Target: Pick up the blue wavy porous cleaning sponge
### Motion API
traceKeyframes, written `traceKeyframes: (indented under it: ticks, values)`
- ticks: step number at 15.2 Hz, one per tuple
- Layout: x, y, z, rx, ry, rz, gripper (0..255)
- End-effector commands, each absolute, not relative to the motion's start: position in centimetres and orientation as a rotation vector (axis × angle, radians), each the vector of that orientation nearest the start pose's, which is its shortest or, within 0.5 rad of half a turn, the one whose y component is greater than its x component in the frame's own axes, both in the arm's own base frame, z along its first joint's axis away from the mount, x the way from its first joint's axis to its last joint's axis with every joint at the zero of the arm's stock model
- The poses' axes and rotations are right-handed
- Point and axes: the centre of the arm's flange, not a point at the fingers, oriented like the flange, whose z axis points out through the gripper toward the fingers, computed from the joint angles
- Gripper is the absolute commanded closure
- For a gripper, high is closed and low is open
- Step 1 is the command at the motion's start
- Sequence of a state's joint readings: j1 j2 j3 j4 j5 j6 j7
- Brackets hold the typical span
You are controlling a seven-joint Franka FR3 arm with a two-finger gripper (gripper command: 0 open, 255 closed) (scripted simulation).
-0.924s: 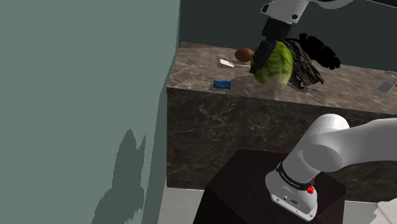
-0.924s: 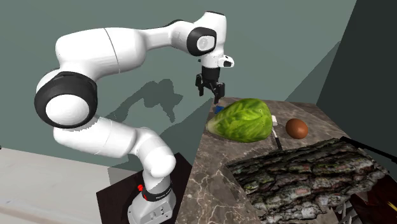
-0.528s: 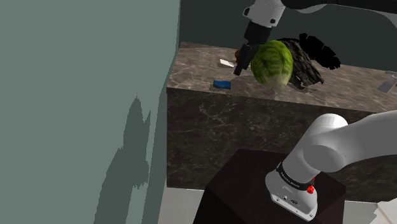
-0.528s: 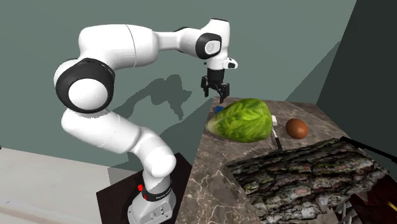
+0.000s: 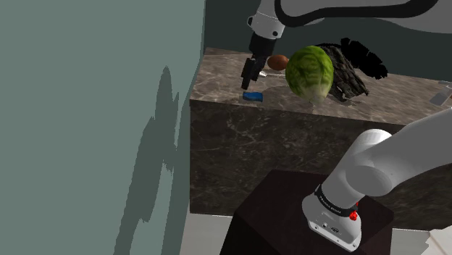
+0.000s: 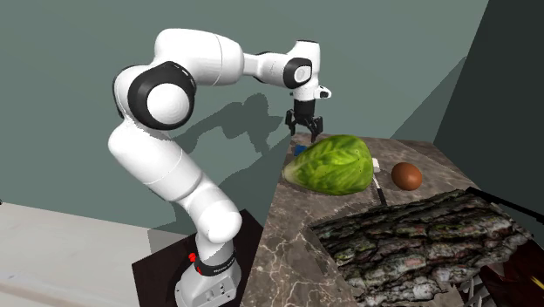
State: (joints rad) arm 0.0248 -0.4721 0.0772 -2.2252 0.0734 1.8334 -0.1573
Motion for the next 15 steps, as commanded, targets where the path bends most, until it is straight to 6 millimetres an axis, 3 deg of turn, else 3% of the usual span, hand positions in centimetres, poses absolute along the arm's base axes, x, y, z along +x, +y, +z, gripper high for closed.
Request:
traceKeyframes:
  ticks: [1,7,8,15]
  values:
    - [42.0,5.5,55.2,-3.085,-0.370,-0.126,0]
    - [42.0,5.5,52.8,-3.085,-0.370,-0.126,0]
    - [41.9,5.4,52.8,-3.085,-0.370,-0.126,255]
    - [41.9,5.5,52.8,-3.085,-0.370,-0.126,255]
